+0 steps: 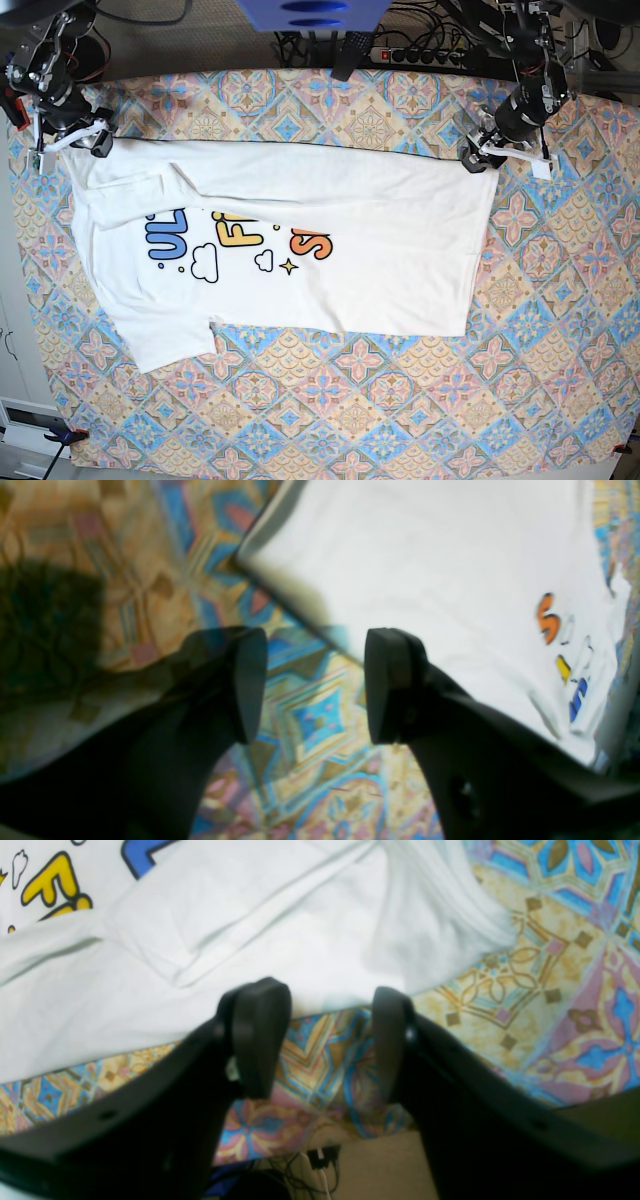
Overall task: Fold the T-shirt properly
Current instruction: 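Lower the folded edge with both grippers and release it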
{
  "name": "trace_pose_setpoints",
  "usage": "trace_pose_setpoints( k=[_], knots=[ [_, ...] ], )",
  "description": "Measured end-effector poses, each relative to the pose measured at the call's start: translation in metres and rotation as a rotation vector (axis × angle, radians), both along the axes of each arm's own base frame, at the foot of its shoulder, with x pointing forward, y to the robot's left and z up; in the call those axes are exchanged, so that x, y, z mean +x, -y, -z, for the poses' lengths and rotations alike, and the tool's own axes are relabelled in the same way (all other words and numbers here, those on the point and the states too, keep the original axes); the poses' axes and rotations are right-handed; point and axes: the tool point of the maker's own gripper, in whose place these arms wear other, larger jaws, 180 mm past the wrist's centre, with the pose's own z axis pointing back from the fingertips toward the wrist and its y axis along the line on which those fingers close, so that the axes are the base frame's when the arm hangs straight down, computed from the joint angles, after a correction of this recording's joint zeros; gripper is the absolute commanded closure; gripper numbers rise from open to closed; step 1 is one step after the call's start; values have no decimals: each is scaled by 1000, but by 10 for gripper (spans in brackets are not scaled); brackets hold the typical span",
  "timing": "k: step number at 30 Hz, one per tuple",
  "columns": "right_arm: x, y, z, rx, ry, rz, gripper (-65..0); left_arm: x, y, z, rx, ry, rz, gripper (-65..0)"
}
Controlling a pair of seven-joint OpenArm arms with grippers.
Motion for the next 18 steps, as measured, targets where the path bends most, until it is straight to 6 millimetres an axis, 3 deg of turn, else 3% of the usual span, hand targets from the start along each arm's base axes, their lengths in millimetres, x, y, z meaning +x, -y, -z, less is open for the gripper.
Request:
trace_pose_setpoints(
  k=[8, 10, 14, 18],
  knots=[
    [0, 0, 1, 4, -2, 3, -291, 37, 0, 11, -58, 33, -47, -305],
    [0, 0, 2, 4, -3, 4, -291, 41, 2, 11, -62, 44, -55, -247],
    [-8, 3, 15, 25, -32, 28, -294, 41, 5, 13, -67, 32, -52, -10],
    [-27, 10, 33, 57, -90, 81, -295, 40, 6, 14, -69, 27, -52, 0]
  ],
)
